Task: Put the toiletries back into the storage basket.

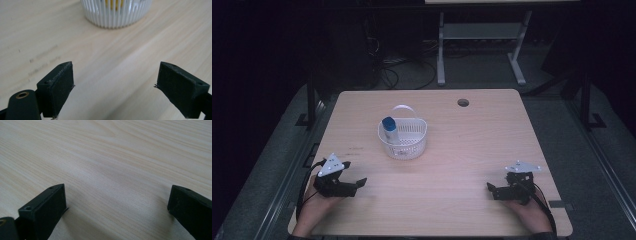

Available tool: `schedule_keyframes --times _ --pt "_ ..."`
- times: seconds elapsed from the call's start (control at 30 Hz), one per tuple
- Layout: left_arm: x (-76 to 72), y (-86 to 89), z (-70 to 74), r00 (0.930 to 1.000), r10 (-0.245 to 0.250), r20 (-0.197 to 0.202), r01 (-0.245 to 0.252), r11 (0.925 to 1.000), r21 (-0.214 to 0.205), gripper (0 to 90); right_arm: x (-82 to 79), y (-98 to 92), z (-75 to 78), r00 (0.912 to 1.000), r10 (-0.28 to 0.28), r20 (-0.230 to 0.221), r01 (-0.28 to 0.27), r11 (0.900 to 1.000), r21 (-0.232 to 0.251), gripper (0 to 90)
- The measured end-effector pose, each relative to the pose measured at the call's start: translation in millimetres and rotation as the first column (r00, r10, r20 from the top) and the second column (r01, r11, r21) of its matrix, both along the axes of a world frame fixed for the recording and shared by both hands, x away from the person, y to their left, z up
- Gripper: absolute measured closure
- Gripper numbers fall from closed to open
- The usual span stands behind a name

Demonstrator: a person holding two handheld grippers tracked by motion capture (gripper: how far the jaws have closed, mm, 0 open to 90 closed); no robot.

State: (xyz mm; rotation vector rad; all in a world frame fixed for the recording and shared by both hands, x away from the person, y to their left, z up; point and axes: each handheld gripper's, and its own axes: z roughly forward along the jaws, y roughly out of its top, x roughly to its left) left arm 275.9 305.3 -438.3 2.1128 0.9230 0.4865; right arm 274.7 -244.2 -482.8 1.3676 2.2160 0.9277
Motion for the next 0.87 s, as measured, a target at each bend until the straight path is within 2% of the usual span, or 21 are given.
schedule_keyframes --times 0.17,0.57,0.73,0.87 --pt "-6.4 4.0 -11.4 0.9995 0.019 -0.024 -0.019 0.9998 0.006 13.1 0.0 0.0 0.0 1.0 0.0 0.0 0.0 1.0 0.0 1.3" --pt "-13.1 10.1 -33.3 0.9957 0.048 -0.079 -0.044 0.9976 0.054 13.0 0.0 0.0 0.0 1.0 0.0 0.0 0.0 1.0 0.0 1.3" --pt "-13.2 12.9 -36.2 0.9964 0.048 -0.071 -0.046 0.9986 0.024 12.9 0.0 0.0 0.0 1.0 0.0 0.0 0.0 1.0 0.0 1.3" --pt "-13.2 12.9 -36.3 0.9963 0.048 -0.071 -0.046 0.9987 0.024 12.8 0.0 0.0 0.1 1.0 0.0 0.0 0.0 1.0 0.0 1.3"
